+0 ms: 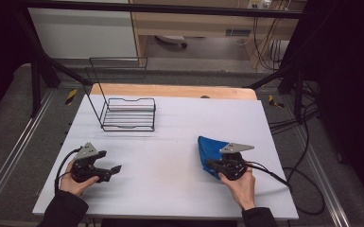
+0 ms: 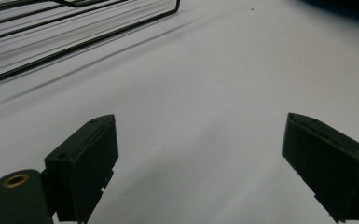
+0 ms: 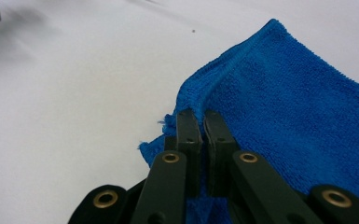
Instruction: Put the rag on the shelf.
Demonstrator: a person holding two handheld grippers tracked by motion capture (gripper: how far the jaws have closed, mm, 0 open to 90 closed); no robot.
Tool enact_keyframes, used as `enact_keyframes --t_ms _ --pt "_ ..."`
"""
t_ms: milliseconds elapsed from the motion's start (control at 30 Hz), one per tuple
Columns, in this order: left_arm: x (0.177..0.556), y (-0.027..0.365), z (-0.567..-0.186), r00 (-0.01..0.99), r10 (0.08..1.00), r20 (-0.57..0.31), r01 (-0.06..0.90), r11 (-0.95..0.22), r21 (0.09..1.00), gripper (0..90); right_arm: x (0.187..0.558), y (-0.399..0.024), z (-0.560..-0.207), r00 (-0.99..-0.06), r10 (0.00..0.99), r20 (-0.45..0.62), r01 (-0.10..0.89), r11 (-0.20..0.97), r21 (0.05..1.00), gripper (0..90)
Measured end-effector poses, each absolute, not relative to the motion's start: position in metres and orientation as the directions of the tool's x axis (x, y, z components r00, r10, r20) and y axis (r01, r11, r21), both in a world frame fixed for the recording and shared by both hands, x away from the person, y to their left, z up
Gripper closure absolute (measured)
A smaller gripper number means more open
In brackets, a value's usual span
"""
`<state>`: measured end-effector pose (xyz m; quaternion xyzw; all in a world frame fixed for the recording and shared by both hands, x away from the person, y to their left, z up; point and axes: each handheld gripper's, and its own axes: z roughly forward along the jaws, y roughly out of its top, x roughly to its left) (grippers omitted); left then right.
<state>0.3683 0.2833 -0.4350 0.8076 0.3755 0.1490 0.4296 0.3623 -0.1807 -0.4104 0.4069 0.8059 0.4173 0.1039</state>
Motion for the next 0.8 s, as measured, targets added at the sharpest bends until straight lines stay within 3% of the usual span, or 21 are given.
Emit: enact_keyframes --t_ms 800 --pt "0.368 0.286 -0.434 0.664 0.743 -0.085 0.481 -0.337 0.809 10.8 0.369 -0.082 -0.408 -0.745 0.63 0.216 0.53 0.363 0.766 87.3"
